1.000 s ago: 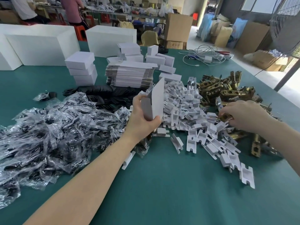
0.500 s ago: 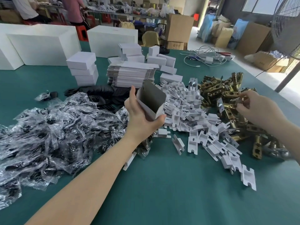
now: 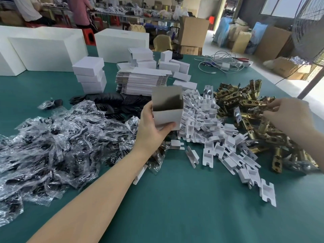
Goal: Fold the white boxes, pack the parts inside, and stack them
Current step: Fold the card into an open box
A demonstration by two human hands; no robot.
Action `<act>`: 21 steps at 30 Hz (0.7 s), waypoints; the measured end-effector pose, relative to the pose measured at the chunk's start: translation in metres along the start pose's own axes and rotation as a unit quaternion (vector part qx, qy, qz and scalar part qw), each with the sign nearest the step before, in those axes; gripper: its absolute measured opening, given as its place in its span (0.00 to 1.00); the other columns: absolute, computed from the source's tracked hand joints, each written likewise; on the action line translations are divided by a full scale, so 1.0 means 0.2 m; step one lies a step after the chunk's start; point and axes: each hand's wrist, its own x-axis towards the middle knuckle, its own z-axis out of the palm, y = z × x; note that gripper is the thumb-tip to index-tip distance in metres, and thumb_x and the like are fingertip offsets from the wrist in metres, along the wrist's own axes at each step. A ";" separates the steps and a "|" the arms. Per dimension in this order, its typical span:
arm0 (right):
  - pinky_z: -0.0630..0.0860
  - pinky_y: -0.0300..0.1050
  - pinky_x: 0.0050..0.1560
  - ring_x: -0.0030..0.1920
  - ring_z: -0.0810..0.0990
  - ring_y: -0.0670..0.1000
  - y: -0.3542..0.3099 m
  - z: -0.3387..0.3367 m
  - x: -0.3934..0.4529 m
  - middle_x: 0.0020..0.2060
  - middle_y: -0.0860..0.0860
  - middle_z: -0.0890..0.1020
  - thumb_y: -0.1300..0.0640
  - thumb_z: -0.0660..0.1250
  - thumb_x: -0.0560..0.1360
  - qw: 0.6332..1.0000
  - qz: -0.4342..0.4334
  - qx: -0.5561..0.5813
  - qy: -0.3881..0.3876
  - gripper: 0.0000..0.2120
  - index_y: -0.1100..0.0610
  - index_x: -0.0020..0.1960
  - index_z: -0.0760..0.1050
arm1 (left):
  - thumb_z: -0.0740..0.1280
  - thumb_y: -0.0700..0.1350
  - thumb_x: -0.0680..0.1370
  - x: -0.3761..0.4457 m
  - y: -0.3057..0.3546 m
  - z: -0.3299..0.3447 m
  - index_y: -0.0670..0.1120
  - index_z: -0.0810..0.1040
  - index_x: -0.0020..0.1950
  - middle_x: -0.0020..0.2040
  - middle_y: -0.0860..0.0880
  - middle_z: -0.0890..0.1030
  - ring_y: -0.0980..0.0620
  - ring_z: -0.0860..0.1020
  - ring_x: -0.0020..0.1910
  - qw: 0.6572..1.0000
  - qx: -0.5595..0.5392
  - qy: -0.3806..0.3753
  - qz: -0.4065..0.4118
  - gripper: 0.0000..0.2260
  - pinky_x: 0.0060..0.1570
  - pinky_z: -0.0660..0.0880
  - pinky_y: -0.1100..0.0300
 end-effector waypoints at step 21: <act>0.77 0.32 0.54 0.48 0.83 0.39 -0.88 -0.42 -0.15 0.48 0.46 0.82 0.68 0.66 0.77 0.847 -0.292 0.429 -0.115 0.13 0.56 0.58 0.75 | 0.73 0.41 0.76 0.03 0.01 -0.02 0.55 0.68 0.73 0.61 0.51 0.81 0.52 0.78 0.61 0.992 -0.050 -0.086 -0.075 0.28 0.58 0.79 0.51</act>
